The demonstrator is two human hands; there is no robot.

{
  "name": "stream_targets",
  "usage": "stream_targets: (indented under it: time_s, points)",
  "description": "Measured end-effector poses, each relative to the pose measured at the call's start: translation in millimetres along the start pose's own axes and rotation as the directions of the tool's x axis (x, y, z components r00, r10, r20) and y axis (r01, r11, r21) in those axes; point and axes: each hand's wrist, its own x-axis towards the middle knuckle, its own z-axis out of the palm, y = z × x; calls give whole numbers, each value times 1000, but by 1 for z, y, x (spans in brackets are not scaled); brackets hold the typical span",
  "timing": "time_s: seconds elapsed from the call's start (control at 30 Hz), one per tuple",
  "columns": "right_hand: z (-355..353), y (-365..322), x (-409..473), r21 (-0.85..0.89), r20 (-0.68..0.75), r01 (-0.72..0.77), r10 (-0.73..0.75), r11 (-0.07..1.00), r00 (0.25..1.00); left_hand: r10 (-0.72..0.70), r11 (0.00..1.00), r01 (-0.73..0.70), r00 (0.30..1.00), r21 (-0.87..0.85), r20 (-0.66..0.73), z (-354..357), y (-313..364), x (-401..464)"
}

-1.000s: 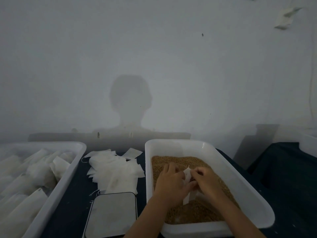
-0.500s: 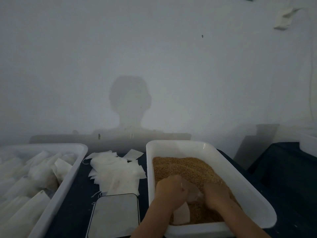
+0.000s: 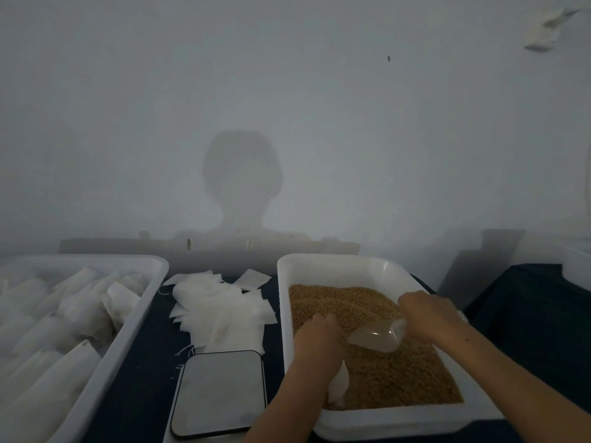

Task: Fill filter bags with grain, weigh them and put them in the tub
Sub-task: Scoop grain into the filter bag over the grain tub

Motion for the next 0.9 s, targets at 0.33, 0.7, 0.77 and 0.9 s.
stream_targets:
  time_s: [0.33, 0.7, 0.77, 0.9]
  points:
    - [39, -53, 35, 292, -87, 130, -109, 948, 990, -28, 999, 29, 999, -25, 29, -2, 1, -1]
    - [41, -15, 27, 599, -162, 122, -30, 792, 986, 45, 993, -62, 984, -96, -172, -1, -4, 5]
    - [26, 2, 16, 596, -173, 135, -38, 791, 984, 54, 994, -68, 986, -84, -160, 0, -5, 5]
    - [-6, 41, -9, 603, -151, 162, -88, 781, 985, 71, 995, -78, 992, -65, -101, -1, -6, 8]
